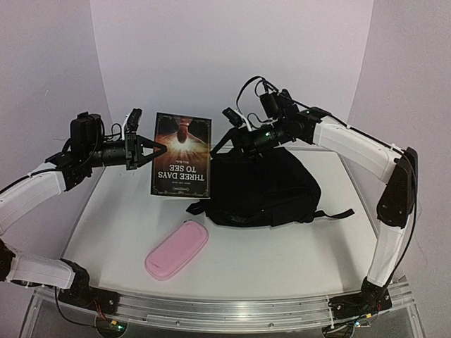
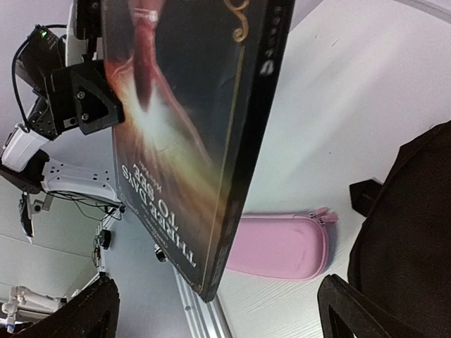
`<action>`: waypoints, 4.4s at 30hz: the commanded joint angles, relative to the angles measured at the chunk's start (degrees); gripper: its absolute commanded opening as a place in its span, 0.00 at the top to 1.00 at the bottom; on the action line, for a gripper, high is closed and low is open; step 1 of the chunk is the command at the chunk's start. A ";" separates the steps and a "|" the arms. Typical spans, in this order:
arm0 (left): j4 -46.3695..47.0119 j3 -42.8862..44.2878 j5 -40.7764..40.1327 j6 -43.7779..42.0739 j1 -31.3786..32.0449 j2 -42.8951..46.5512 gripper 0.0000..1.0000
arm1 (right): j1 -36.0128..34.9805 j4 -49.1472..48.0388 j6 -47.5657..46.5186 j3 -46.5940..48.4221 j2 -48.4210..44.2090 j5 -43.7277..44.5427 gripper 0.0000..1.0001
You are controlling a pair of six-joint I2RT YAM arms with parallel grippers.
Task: Pack the student bag
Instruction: Pick up the book from the center of the board.
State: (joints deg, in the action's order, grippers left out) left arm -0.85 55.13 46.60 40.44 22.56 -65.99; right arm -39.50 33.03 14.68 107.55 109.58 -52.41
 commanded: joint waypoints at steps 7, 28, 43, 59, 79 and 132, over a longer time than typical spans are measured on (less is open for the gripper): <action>6.91 6.25 6.94 -1.04 5.12 -5.05 1.00 | -0.93 -7.62 6.44 -1.52 -0.05 -10.72 0.13; 18.13 4.50 9.15 7.60 5.66 -10.19 0.97 | -1.10 -22.11 19.19 -5.07 -2.11 -15.30 0.83; 22.67 -12.59 -29.28 18.23 5.65 5.82 0.00 | 6.68 -23.82 26.32 4.83 -2.75 -4.29 1.00; 60.44 -22.88 -37.63 24.95 16.28 -7.60 0.00 | 8.83 -29.49 33.44 5.80 -0.30 3.63 1.00; 86.80 -13.29 -38.13 24.93 22.80 -29.51 0.15 | 8.80 -53.18 49.80 -7.89 -1.83 3.45 1.00; 85.60 -16.73 -47.83 20.39 22.17 -18.45 1.00 | 4.38 -73.53 54.01 -25.73 -2.93 3.84 0.61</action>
State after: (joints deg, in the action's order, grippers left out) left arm 71.75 40.31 4.50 63.55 45.56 -90.77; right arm -34.60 -40.74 71.60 81.86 109.83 -47.60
